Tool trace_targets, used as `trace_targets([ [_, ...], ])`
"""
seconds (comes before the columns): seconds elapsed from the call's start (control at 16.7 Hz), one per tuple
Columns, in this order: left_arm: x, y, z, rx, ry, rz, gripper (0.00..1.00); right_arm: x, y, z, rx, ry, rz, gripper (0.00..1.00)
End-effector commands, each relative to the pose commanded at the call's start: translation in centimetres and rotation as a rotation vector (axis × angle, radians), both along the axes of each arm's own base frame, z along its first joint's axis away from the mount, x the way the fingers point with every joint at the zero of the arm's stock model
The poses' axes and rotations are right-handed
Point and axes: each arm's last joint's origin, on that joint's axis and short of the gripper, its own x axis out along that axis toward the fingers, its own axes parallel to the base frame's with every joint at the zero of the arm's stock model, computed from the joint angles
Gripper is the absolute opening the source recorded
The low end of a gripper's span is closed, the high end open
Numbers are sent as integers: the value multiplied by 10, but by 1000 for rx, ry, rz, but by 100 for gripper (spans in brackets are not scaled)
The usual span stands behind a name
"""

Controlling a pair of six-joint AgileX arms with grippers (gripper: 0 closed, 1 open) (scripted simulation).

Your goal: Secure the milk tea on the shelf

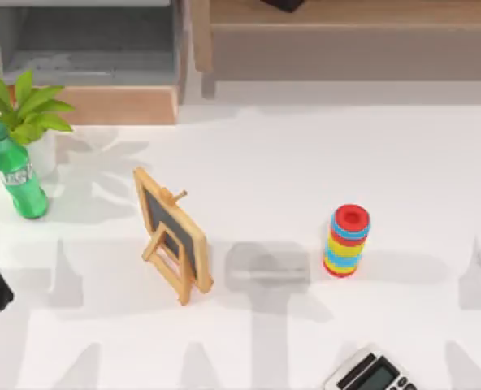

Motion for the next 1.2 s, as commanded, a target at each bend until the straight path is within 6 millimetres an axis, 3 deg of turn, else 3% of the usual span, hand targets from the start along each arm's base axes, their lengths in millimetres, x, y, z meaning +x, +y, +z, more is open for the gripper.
trace_targets([
  [0.36,0,0,0,0,0,0,100,5,-3,12,3,-28,7,100],
  [0.66,0,0,0,0,0,0,100,32,-20,37,-6,-55,5,100],
  [0.96,0,0,0,0,0,0,100,81,-64,41,-28,-44,-21,100],
  [1.2,0,0,0,0,0,0,100,113,-118,15,-40,-28,-44,100],
])
